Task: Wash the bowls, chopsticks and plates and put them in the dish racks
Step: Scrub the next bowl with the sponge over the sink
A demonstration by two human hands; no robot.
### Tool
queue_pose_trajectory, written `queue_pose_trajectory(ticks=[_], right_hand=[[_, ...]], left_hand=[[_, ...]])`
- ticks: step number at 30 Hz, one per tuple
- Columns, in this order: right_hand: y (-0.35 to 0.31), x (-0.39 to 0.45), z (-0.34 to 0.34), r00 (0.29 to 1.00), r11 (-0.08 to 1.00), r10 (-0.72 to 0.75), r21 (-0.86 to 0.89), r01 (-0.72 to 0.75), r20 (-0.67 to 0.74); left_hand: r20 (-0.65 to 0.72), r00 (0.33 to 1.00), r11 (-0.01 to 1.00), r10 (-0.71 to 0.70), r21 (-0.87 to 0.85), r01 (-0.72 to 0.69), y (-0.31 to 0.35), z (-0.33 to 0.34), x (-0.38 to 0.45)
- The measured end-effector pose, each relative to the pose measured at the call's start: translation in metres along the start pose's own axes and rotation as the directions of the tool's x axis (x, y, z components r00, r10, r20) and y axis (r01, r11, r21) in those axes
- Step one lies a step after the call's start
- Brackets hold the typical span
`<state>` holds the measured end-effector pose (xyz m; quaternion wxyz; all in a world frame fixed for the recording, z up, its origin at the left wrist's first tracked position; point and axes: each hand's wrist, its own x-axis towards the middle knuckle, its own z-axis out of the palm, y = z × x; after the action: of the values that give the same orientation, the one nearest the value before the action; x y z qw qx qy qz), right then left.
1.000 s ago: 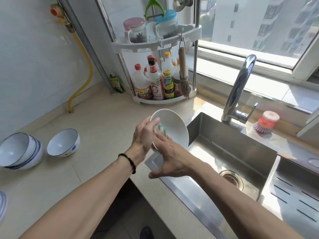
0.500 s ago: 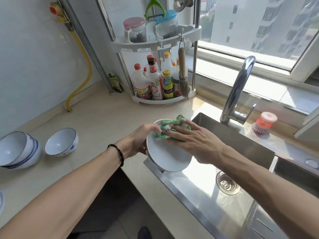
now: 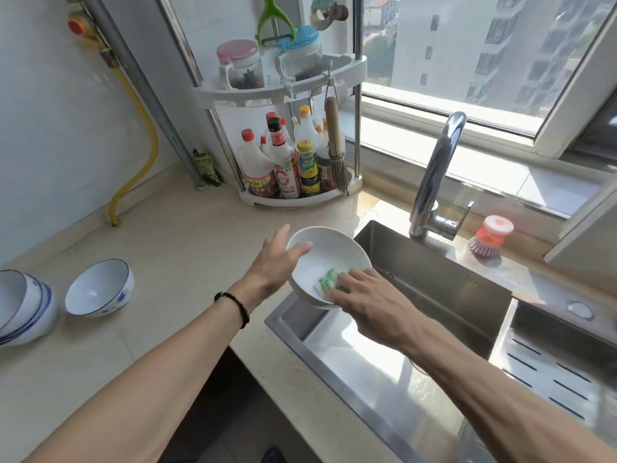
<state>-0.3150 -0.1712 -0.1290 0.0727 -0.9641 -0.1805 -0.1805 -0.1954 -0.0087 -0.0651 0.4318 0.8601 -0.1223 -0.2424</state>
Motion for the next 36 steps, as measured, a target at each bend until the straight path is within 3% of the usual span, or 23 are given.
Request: queue_pose_trajectory(ticks=[1,2,3,5,6,7,8,9,11,13,15,16,19,21,22,25,28,30,32,34,35,36], right_hand=[[0.003,-0.001,0.000,1.000,1.000,0.005,0.009,-0.005,-0.001],[0.006,-0.002,0.000,1.000,1.000,0.004,0.024,-0.004,-0.005],[0.009,-0.004,-0.001,1.000,0.999,-0.001,0.047,0.002,-0.007],[0.015,-0.004,-0.004,1.000,0.996,-0.013,0.092,0.012,0.009],[0.018,-0.004,-0.006,1.000,0.995,-0.012,0.097,0.011,0.013],[0.019,-0.004,-0.007,1.000,0.995,0.000,0.097,-0.001,0.019],[0.020,-0.004,-0.009,0.999,0.994,0.026,0.101,-0.028,0.020],[0.020,-0.004,-0.010,0.998,0.990,0.064,0.125,-0.063,0.000],[0.021,-0.006,-0.013,0.967,0.936,0.237,0.289,-0.201,-0.093],[0.021,-0.009,-0.019,0.811,0.728,0.556,0.579,-0.368,-0.183],[0.014,-0.009,-0.025,0.619,0.459,0.775,0.785,-0.416,-0.125],[0.007,-0.008,-0.026,0.585,0.343,0.810,0.845,-0.410,-0.045],[-0.031,-0.001,-0.024,0.662,0.007,0.713,0.942,-0.336,0.230],[-0.042,0.005,-0.020,0.666,-0.110,0.692,0.952,-0.287,0.280],[-0.037,0.010,-0.017,0.644,-0.120,0.713,0.954,-0.276,0.276],[-0.016,0.027,-0.012,0.602,0.045,0.763,0.909,-0.414,0.236],[-0.025,0.036,-0.007,0.695,0.283,0.710,0.857,-0.430,0.115],[-0.033,0.033,-0.003,0.766,0.367,0.639,0.846,-0.387,0.073],[-0.025,0.032,-0.003,0.760,0.257,0.635,0.889,-0.379,0.140],[-0.014,0.039,-0.003,0.690,-0.005,0.672,0.934,-0.359,0.269],[-0.014,0.041,-0.003,0.665,-0.026,0.695,0.934,-0.355,0.272],[-0.019,0.042,-0.003,0.672,0.051,0.703,0.925,-0.376,0.234]], left_hand=[[0.000,0.990,0.971,0.142,0.196,-0.139,-0.002,0.001,-0.004],[0.084,0.958,0.873,0.273,0.396,-0.284,-0.004,0.002,-0.009],[0.226,0.909,0.711,0.349,0.568,-0.414,-0.006,0.003,-0.012],[0.462,0.824,0.323,0.329,0.764,-0.558,-0.011,0.007,-0.014],[0.510,0.803,0.179,0.310,0.798,-0.576,-0.014,0.009,-0.010],[0.526,0.796,0.109,0.300,0.810,-0.576,-0.014,0.010,-0.008],[0.519,0.797,0.115,0.310,0.812,-0.573,-0.014,0.010,-0.004],[0.488,0.810,0.187,0.324,0.807,-0.561,-0.014,0.009,-0.001],[0.421,0.877,0.451,0.232,0.752,-0.481,-0.011,0.006,-0.002],[0.428,0.901,0.737,0.077,0.584,-0.341,-0.012,0.002,-0.004],[0.490,0.871,0.921,-0.008,0.344,-0.185,-0.011,0.002,-0.012],[0.505,0.863,0.961,-0.016,0.245,-0.126,-0.010,0.003,-0.016],[0.455,0.890,0.996,0.019,0.069,-0.056,-0.008,0.012,-0.022],[0.413,0.910,0.999,0.035,0.011,-0.043,-0.007,0.014,-0.024],[0.407,0.912,0.999,0.043,-0.006,-0.044,-0.006,0.014,-0.025],[0.408,0.909,0.996,0.078,-0.059,-0.059,0.001,0.016,-0.031],[0.325,0.937,0.988,0.126,-0.128,-0.089,0.010,0.020,-0.032],[0.308,0.941,0.985,0.141,-0.137,-0.103,0.013,0.017,-0.032],[0.317,0.936,0.986,0.150,-0.115,-0.119,0.012,0.014,-0.033],[0.295,0.945,0.989,0.139,-0.093,-0.116,0.010,0.014,-0.034],[0.274,0.953,0.989,0.133,-0.095,-0.111,0.010,0.015,-0.033],[0.249,0.959,0.989,0.134,-0.101,-0.112,0.010,0.016,-0.031]])
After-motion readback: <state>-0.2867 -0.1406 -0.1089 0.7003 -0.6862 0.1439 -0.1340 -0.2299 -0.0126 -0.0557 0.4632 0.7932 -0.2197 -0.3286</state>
